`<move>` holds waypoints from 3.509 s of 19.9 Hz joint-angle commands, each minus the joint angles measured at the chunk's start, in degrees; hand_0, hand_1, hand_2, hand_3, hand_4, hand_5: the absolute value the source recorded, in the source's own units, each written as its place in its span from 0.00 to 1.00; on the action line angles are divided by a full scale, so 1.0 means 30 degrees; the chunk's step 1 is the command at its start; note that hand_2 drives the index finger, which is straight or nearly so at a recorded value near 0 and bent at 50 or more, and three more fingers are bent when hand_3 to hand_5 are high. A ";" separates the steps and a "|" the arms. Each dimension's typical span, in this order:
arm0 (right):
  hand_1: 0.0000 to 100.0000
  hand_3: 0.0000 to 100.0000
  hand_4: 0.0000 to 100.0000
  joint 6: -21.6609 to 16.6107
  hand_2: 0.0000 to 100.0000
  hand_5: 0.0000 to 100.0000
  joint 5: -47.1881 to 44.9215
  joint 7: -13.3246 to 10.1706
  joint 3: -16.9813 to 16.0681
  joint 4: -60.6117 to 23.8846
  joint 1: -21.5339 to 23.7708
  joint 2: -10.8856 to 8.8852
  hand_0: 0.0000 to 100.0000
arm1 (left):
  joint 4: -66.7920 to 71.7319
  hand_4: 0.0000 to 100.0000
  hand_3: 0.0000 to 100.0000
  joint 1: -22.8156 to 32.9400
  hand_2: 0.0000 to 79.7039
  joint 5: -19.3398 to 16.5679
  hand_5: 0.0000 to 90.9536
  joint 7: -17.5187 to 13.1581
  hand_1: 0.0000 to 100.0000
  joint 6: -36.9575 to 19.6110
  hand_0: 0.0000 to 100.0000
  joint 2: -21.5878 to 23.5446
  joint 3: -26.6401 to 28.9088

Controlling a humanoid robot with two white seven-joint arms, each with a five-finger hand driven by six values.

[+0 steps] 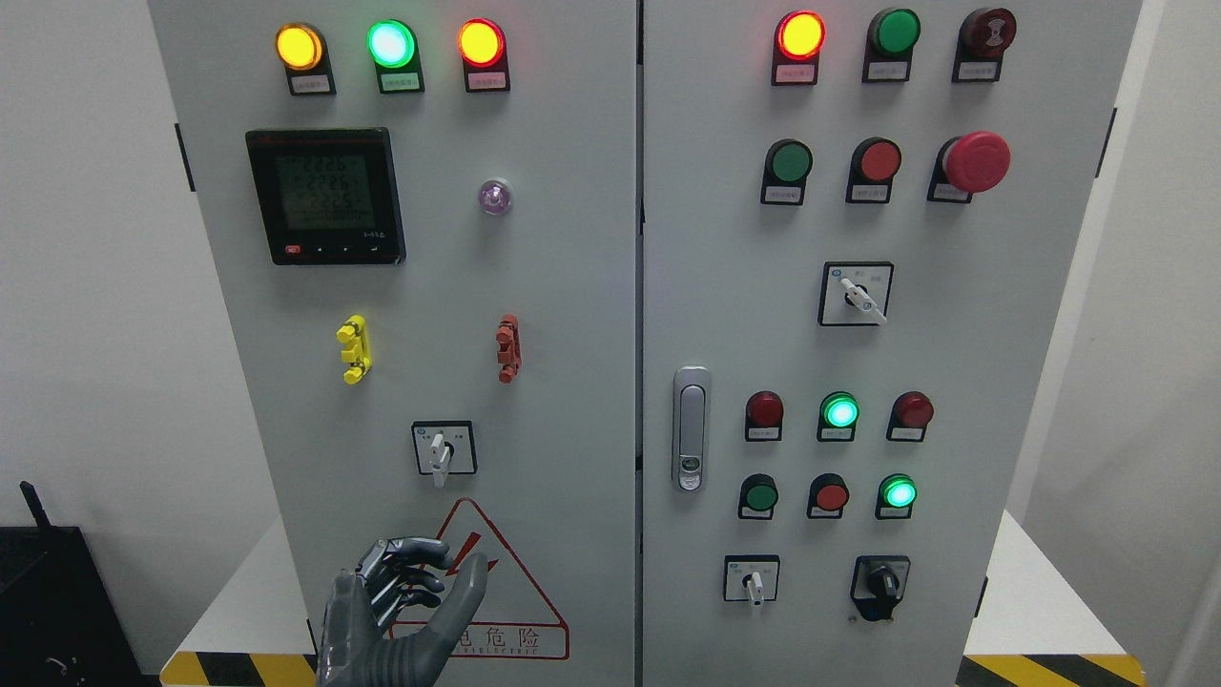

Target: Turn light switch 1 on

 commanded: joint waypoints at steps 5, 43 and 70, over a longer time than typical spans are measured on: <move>0.00 0.00 0.00 0.0010 0.00 0.00 0.0029 -0.0013 0.0000 0.0000 0.0000 0.0000 0.30 | -0.0153 0.67 0.60 -0.0622 0.63 -0.0898 0.59 0.0205 0.73 0.0525 0.03 -0.1370 0.0575; 0.00 0.00 0.00 0.0010 0.00 0.00 0.0000 -0.0013 0.0000 0.0000 0.0000 0.0000 0.30 | 0.1283 0.66 0.58 -0.2761 0.62 -0.2304 0.58 -0.0879 0.73 0.1989 0.10 -0.2424 0.2656; 0.00 0.00 0.00 0.0010 0.00 0.00 0.0000 -0.0013 0.0000 0.0000 0.0000 0.0000 0.30 | 0.2220 0.67 0.59 -0.3816 0.65 -0.2216 0.60 -0.0879 0.72 0.2576 0.13 -0.2542 0.2539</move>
